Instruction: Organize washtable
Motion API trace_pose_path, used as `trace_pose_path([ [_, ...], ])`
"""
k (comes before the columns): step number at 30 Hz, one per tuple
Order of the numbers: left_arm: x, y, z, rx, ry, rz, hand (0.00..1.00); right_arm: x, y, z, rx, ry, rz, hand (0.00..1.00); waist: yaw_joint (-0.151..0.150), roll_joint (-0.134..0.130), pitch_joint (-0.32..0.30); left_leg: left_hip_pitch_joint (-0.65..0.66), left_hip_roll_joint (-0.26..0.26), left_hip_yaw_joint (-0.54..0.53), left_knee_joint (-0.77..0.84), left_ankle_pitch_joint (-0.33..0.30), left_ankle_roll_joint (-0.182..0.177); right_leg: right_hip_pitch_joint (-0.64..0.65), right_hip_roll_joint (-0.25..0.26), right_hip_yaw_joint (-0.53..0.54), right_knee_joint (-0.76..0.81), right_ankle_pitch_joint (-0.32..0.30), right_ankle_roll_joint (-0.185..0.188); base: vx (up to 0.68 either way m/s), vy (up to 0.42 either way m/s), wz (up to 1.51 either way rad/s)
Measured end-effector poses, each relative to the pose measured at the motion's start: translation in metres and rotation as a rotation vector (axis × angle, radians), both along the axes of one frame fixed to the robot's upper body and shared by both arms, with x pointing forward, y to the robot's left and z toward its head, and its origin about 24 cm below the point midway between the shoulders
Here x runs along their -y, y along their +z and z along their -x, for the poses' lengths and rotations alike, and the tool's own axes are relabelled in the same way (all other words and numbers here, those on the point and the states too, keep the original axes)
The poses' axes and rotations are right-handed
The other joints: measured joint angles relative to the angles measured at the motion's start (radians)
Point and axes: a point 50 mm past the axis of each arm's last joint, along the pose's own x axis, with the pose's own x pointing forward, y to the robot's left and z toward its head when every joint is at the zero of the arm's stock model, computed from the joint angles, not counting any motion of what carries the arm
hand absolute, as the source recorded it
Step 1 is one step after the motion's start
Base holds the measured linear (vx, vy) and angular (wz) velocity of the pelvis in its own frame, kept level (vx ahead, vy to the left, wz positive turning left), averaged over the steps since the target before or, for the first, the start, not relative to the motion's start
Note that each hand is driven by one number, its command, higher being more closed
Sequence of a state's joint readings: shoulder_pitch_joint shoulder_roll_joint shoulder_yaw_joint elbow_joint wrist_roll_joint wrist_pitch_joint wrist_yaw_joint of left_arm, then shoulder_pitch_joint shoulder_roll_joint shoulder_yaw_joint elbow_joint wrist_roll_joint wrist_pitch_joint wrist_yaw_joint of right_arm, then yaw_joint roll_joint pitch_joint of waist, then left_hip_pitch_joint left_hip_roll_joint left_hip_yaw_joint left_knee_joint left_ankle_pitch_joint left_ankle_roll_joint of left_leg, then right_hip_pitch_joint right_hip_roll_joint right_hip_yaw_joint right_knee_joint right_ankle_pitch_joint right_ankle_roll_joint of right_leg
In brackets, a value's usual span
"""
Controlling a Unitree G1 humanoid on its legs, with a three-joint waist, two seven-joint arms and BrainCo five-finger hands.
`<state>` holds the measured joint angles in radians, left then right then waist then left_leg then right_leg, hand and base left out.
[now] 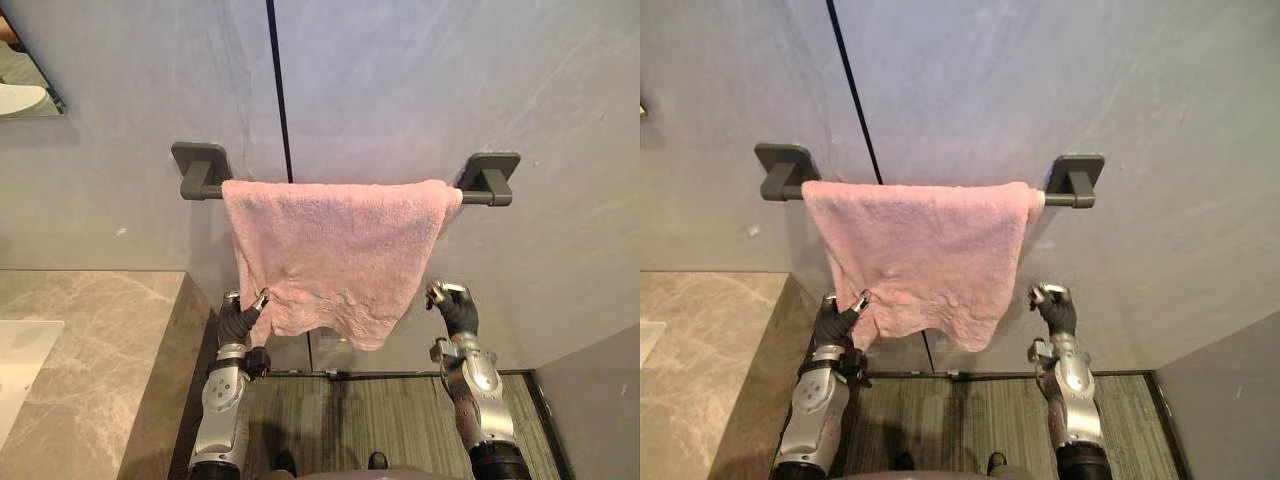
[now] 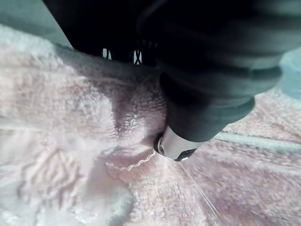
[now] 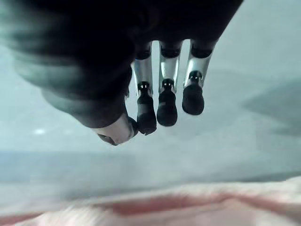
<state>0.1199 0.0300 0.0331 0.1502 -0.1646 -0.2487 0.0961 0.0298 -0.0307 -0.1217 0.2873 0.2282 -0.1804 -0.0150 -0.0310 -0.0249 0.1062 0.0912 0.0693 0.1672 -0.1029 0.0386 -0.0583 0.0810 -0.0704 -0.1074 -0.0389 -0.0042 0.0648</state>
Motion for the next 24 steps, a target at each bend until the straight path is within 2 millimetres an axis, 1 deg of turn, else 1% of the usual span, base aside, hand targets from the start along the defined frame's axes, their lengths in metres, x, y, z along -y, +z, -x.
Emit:
trace_pose_path([
  [3,-0.001,-0.004,0.004,-0.019,0.008,0.0,0.0,0.004,-0.001,0.003,-0.011,-0.005,0.021,0.0,-0.003,0.0,0.0,0.0,0.002,0.002,0.006,-0.005,-0.002,0.0,0.002,0.001,0.0,0.0,0.0,0.04,-0.011,-0.03],
  [6,0.0,-0.009,0.009,-0.048,0.019,0.009,0.0,0.006,0.008,0.003,0.026,-0.01,0.042,0.0,-0.005,-0.001,0.0,0.001,0.002,0.004,0.007,-0.008,-0.002,0.0,0.002,0.004,-0.001,0.0,0.0,0.01,-0.002,0.0],
  [8,-0.001,-0.012,0.011,-0.067,0.024,0.011,0.0,0.007,0.009,0.004,0.03,-0.021,0.052,0.0,-0.003,-0.001,0.0,0.001,0.002,0.005,0.007,-0.009,-0.002,0.0,0.002,0.004,-0.001,0.0,0.0,0.0,0.0,0.0],
  [14,-0.004,-0.028,0.024,-0.15,0.045,0.037,0.0,0.005,-0.002,0.019,-0.021,-0.072,0.043,0.0,0.004,0.0,0.0,0.01,0.001,0.005,0.007,-0.009,-0.001,0.006,0.001,0.005,0.004,-0.001,0.0,-0.02,-0.003,0.0],
  [17,-0.006,-0.032,0.029,-0.167,0.061,0.049,0.0,0.004,-0.006,0.024,-0.038,-0.092,0.032,0.0,0.003,0.0,0.0,0.011,0.001,0.003,0.007,-0.009,-0.001,0.006,0.001,0.005,0.005,0.0,0.0,0.0,0.0,0.0],
  [21,-0.011,-0.035,0.033,-0.18,0.114,0.078,0.0,0.008,-0.01,0.033,-0.061,-0.12,0.031,0.0,0.008,0.001,0.0,0.013,0.0,0.002,0.006,-0.009,-0.001,0.006,0.0,0.004,0.01,-0.002,0.001,0.0,0.0,0.0],
  [24,-0.02,-0.033,0.04,-0.174,0.17,0.087,0.0,0.016,-0.001,0.039,-0.021,-0.178,0.034,0.0,0.008,0.001,-0.001,0.017,-0.001,0.003,0.006,-0.009,0.0,0.009,-0.002,0.005,0.01,-0.003,0.002,0.0,0.0,0.0],
])
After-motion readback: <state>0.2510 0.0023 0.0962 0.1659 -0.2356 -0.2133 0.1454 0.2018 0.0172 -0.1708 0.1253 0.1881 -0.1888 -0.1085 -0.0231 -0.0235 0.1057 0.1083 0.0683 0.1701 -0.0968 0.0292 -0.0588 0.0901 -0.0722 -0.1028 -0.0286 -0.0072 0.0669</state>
